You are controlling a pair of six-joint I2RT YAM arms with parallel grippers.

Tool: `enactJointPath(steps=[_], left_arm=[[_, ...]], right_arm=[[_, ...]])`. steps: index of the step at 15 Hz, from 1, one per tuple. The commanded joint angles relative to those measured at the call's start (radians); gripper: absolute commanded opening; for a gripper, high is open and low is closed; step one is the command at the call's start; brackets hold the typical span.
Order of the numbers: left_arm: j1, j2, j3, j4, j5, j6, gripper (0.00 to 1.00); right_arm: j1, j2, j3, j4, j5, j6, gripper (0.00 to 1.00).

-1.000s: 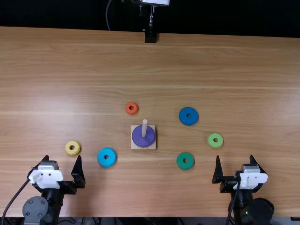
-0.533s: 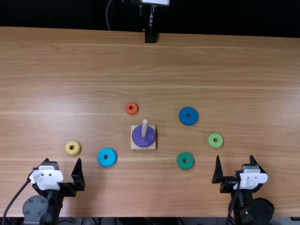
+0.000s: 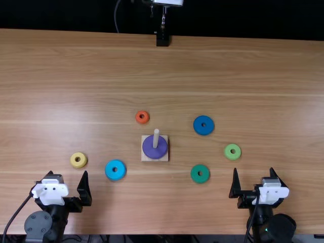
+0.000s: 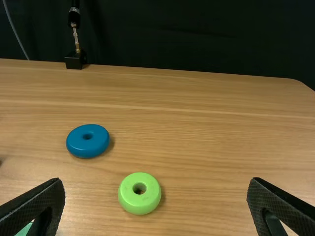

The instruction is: Build the Hanoi tower: stack the rings onto the peg from bottom to top in this color order: purple, dark blue, light blue, dark green, light green, yellow, orange.

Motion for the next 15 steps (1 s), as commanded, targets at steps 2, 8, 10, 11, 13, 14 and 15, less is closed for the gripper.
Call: enactJointPath(steps=[2,8,10,11,13,14,15], left_arm=[[0.007,-0.012,-0.113,-0.085,0.010,0.010,1.00],[0.007,-0.012,-0.113,-0.085,0.010,0.010,1.00],[0.007,-0.012,-0.113,-0.083,0.010,0.010,1.00],[0.007,-0.012,-0.113,-0.085,0.010,0.010,1.00],[0.007,-0.012,-0.113,-0.085,0.010,0.010,1.00],[0.007,-0.012,-0.113,-0.085,0.010,0.010,1.00],[0.007,-0.012,-0.113,-0.085,0.010,0.010,1.00]], right_arm=[[-0.011,-0.013,-0.057,-0.072,0.011,-0.002,1.00],[-0.008,-0.013,-0.057,-0.072,0.009,0.005,1.00],[-0.006,-0.013,-0.057,-0.072,0.007,0.005,1.00],[-0.006,-0.013,-0.057,-0.074,0.009,0.011,1.00],[0.000,-0.013,-0.045,-0.063,0.013,0.002,1.00],[-0.004,-0.013,-0.022,-0.050,0.013,0.000,1.00],[-0.004,-0.013,0.055,-0.041,0.011,0.007,1.00]])
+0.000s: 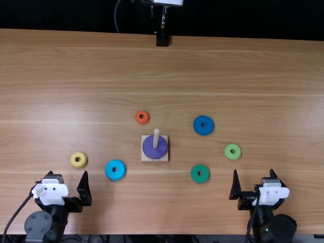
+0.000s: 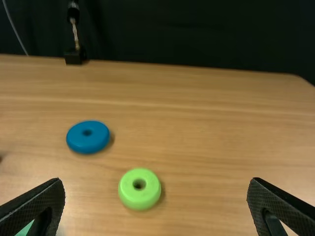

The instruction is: Build the Hanoi tower: stack the rings onto the peg from bottom to top in this color order: purple, dark blue, light blue, dark green, light green, yellow, orange.

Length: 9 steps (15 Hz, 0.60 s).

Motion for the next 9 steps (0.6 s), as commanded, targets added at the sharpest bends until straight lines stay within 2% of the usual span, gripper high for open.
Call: enactJointPath(steps=[1,3,4,8,9], left_arm=[[0.007,-0.012,-0.113,-0.085,0.011,0.011,1.00],[0.007,-0.012,-0.113,-0.085,0.011,0.011,1.00],[0.007,-0.012,-0.113,-0.085,0.011,0.011,1.00],[0.007,-0.012,-0.113,-0.085,0.011,0.011,1.00],[0.007,-0.012,-0.113,-0.085,0.011,0.011,1.00]], right_arm=[[-0.003,-0.013,0.098,0.001,0.011,0.011,1.00],[0.025,0.056,0.187,-0.001,0.013,0.009,1.00],[0.063,0.104,0.220,0.003,0.014,0.005,1.00],[0.126,0.315,0.438,0.003,0.005,0.007,1.00],[0.155,0.366,0.475,0.012,0.009,0.003,1.00]])
